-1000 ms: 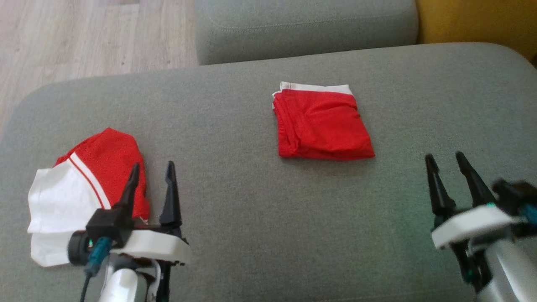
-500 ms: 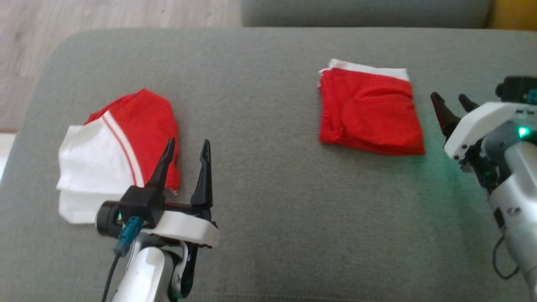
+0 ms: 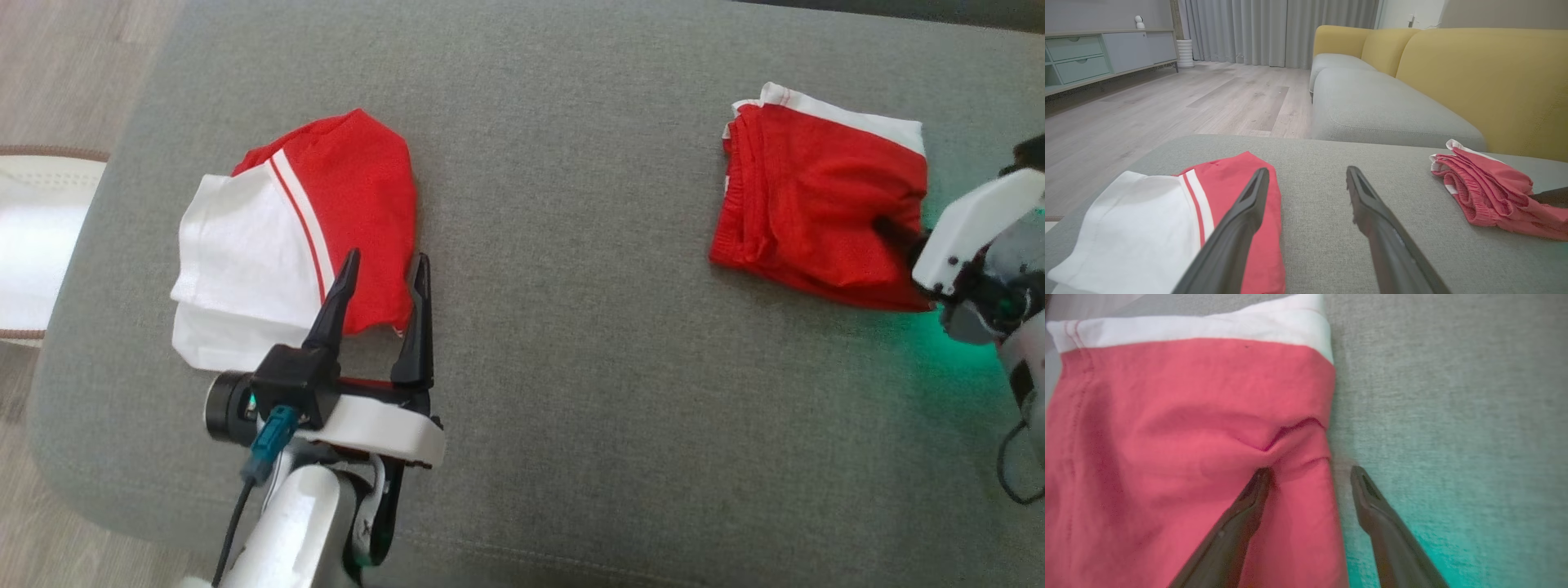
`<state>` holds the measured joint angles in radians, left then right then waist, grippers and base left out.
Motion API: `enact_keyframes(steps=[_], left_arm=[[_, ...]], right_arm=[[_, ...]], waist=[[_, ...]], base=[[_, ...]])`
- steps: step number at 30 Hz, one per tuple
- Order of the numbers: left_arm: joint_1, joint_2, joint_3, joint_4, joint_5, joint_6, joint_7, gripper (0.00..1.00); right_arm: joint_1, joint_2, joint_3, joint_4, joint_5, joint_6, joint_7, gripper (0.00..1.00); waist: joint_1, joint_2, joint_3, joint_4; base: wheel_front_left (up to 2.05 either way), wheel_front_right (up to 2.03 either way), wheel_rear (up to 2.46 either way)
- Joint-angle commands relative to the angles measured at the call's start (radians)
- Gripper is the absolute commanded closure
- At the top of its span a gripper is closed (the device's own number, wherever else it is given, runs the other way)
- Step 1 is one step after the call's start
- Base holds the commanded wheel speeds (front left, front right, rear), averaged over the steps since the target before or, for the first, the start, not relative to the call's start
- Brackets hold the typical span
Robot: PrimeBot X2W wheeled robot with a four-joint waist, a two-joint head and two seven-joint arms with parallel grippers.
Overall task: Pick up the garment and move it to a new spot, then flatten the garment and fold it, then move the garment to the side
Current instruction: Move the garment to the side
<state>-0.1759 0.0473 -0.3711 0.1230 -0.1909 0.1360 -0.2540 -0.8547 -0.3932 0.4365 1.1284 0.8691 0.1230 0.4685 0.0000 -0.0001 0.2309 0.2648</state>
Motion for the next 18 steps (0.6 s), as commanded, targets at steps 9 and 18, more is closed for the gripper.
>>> enact_keyframes(steps=[9, 18], left_arm=[[-0.045, 0.003, 0.034, -0.028, -0.001, 0.002, -0.008, 0.0], [-0.076, 0.003, 0.008, 0.001, 0.003, -0.042, -0.008, 0.0]], right_arm=[[0.029, 0.007, 0.065, -0.055, 0.066, 0.008, -0.058, 1.0], [-0.004, 0.005, 0.152, -0.077, 0.079, 0.008, -0.13, 1.0]], waist=[[0.0, 0.0001, -0.029, -0.044], [0.0, 0.0001, -0.073, -0.219]], base=[[0.0, 0.0, 0.0], [0.0, 0.0, 0.0]])
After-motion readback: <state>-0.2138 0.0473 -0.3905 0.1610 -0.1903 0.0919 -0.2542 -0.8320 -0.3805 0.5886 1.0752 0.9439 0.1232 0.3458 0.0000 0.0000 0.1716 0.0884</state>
